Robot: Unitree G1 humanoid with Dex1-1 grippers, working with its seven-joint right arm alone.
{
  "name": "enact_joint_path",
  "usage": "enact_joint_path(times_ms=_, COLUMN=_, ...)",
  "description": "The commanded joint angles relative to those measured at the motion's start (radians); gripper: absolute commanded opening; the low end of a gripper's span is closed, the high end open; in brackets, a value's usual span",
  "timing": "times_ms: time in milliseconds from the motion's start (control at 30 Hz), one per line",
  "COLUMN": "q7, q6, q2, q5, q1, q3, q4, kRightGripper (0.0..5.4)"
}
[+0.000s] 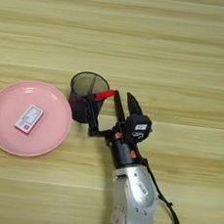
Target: Move the objects on the table
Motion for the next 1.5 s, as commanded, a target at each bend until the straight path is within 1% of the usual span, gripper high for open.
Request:
enact_joint_path(times_ms=33, q7=-0.008, q6=-0.029, q2=-0.008, q5=-0.006, q1=-0.074, q3=-0.006, q4=-0.016, kRightGripper=5.38)
enact_joint_path(times_ms=400, q7=-0.001, q6=-0.035, q2=0.001, q5=0.001, q1=-0.123, q3=0.0, q4=0.025, kRightGripper=5.38)
enact_joint_path(times_ms=767, q7=0.009, q6=-0.036, q2=0.019, q5=0.007, q1=-0.144, q3=0.018, q4=0.07, kRightGripper=5.38)
enact_joint_path(times_ms=933, q7=0.011, q6=-0.038, q2=0.02, q5=0.009, q1=-0.15, q3=0.017, q4=0.087, kRightGripper=5.38)
enact_joint_path(times_ms=967, q7=0.011, q6=-0.038, q2=0.02, q5=0.01, q1=-0.152, q3=0.015, q4=0.091, kRightGripper=5.17)
enact_joint_path(times_ms=1067, q7=0.009, q6=-0.04, q2=0.02, q5=0.012, q1=-0.154, q3=0.012, q4=0.096, kRightGripper=4.86)
enact_joint_path(times_ms=1333, q7=0.008, q6=-0.045, q2=0.018, q5=0.016, q1=-0.155, q3=0.003, q4=0.093, kRightGripper=3.65)
enact_joint_path(times_ms=1500, q7=0.01, q6=-0.045, q2=0.017, q5=0.019, q1=-0.157, q3=0.002, q4=0.095, kRightGripper=3.19)
